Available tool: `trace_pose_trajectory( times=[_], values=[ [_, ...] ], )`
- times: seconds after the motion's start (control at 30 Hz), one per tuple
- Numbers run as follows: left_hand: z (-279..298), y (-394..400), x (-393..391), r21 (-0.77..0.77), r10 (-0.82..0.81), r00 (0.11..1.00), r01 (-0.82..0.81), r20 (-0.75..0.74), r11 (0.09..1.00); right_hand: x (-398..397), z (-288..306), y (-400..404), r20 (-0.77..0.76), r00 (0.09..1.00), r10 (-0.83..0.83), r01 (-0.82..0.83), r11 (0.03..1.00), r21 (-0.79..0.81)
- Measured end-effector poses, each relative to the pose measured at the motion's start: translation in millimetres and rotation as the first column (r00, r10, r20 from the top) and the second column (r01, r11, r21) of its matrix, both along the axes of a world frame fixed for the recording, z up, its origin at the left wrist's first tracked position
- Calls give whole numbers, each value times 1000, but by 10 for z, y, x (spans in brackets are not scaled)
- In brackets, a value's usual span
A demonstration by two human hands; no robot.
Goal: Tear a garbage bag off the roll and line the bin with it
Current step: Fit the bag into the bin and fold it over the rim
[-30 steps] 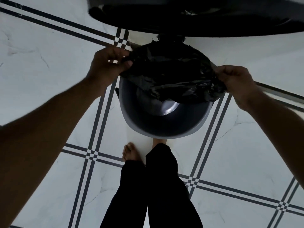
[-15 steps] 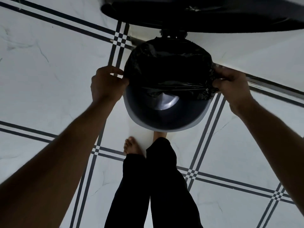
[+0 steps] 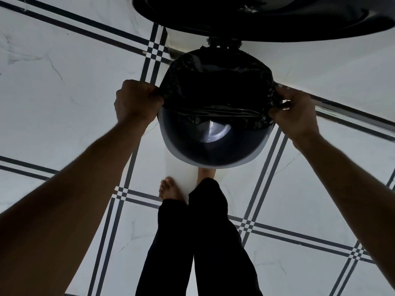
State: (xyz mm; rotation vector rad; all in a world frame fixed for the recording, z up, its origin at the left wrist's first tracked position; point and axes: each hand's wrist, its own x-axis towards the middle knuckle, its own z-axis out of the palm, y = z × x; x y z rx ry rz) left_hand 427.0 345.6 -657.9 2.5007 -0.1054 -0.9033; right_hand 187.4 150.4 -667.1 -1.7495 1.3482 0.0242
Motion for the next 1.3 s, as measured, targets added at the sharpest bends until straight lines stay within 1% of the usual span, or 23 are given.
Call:
trace_pose_trajectory(
  times=[0.07, 0.13, 0.2, 0.33, 0.37, 0.47, 0.57, 0.67, 0.73, 0.8, 0.87, 0.9, 0.93, 0.97, 1.0, 1.07, 1.1, 1.17, 1.23, 1.3],
  values=[
    [20, 13, -18, 11, -54, 998, 53, 43, 999, -37, -19, -6, -34, 995, 89, -90, 996, -20],
    [52, 23, -31, 11, -100, 992, 100, 75, 995, -106, -24, -23, -33, 993, 117, -115, 992, 57],
    [93, 33, -45, -11, -106, 992, 107, 75, 994, -172, -5, -53, -3, 994, 110, -108, 986, 130],
    [86, 78, -30, -39, -117, 991, 120, 64, 992, -255, 26, -116, 81, 995, 62, -78, 972, 221],
    [78, 94, -19, -50, -113, 992, 116, 53, 992, -280, 24, -117, 82, 995, 49, -66, 973, 221],
    [74, 138, 2, -68, -122, 992, 123, 12, 990, -366, 34, -55, 51, 998, 43, -49, 992, 113],
    [63, 151, 1, -79, -139, 990, 137, -14, 987, -452, 12, 23, -3, 998, 67, -67, 998, 0],
    [31, 176, -12, -98, -82, 994, 74, -79, 992, -522, -44, 104, -62, 998, 26, -31, 996, -78],
    [38, 189, -37, -104, -65, 991, 54, -113, 993, -532, -65, 142, -74, 997, -16, 9, 996, -92],
    [50, 164, -65, -75, -45, 993, 36, -113, 997, -531, -89, 140, -101, 994, -49, 39, 994, -100],
    [46, 140, -87, 13, -37, 997, 38, -69, 999, -541, -115, 127, -153, 987, -54, 33, 991, -132],
    [42, 133, -100, 39, -14, 999, 16, -51, 999, -554, -127, 123, -175, 983, -57, 31, 988, -151],
    [30, 138, -116, 29, 45, 998, -43, -51, 999, -571, -135, 123, -186, 980, -72, 43, 987, -158],
    [39, 136, -133, -31, 145, 986, -148, -87, 989, -584, -142, 122, -189, 978, -90, 61, 986, -153],
    [36, 143, -153, -103, 249, 958, -265, -145, 959, -601, -154, 116, -200, 975, -100, 71, 986, -148],
    [45, 160, -180, -199, 392, 862, -466, -320, 862, -600, -156, 96, -229, 971, -66, 33, 989, -147],
    [62, 166, -187, -218, 418, 810, -533, -410, 818, -587, -145, 94, -234, 972, -35, 1, 989, -145],
    [51, 171, -185, -213, 432, 722, -614, -540, 760, -559, -119, 109, -206, 978, 22, -49, 991, -125],
    [51, 157, -178, -186, 456, 648, -677, -611, 712, -550, -103, 130, -192, 981, 40, -56, 995, -79],
    [17, 162, -177, -146, 498, 589, -726, -636, 672, -540, -82, 143, -211, 977, 18, -28, 999, -44]
  ],
)
